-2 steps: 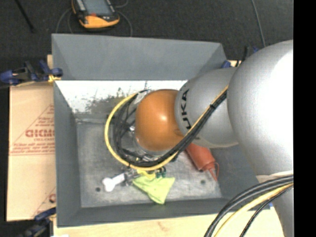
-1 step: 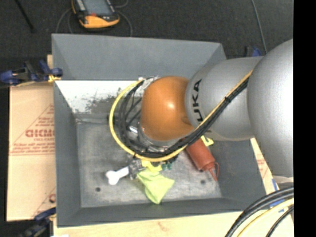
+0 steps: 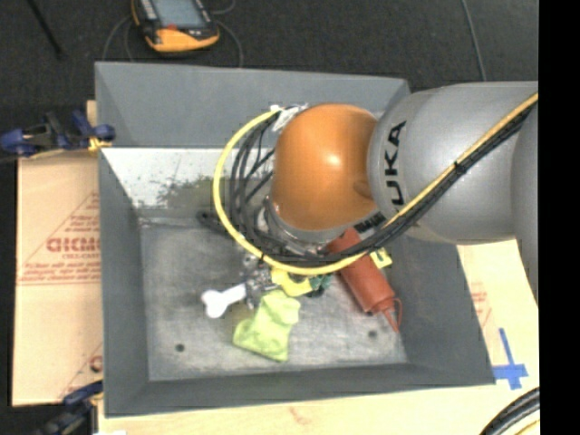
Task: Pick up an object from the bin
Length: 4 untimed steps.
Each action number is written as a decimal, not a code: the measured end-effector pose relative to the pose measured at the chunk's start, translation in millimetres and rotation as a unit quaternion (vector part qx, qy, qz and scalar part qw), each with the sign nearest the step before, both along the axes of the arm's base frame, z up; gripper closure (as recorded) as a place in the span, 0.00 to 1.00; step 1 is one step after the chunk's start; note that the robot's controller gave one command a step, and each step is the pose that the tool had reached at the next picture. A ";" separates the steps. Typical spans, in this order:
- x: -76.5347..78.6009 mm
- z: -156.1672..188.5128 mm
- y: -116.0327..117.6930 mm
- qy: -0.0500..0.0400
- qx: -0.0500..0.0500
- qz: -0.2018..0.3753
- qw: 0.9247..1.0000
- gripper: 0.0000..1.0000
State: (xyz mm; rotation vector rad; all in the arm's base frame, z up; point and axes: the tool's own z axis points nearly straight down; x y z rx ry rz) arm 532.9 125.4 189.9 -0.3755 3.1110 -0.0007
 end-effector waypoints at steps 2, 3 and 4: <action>-11.2 -10.8 -2.9 0.009 -0.001 0.015 1.000 1.00; -9.4 -7.1 -11.2 -0.006 0.000 0.072 0.997 1.00; -13.8 0.3 -5.1 0.010 -0.001 0.139 0.990 1.00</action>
Offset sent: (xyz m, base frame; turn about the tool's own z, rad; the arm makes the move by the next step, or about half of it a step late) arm -0.0142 -0.0128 0.0890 -0.0381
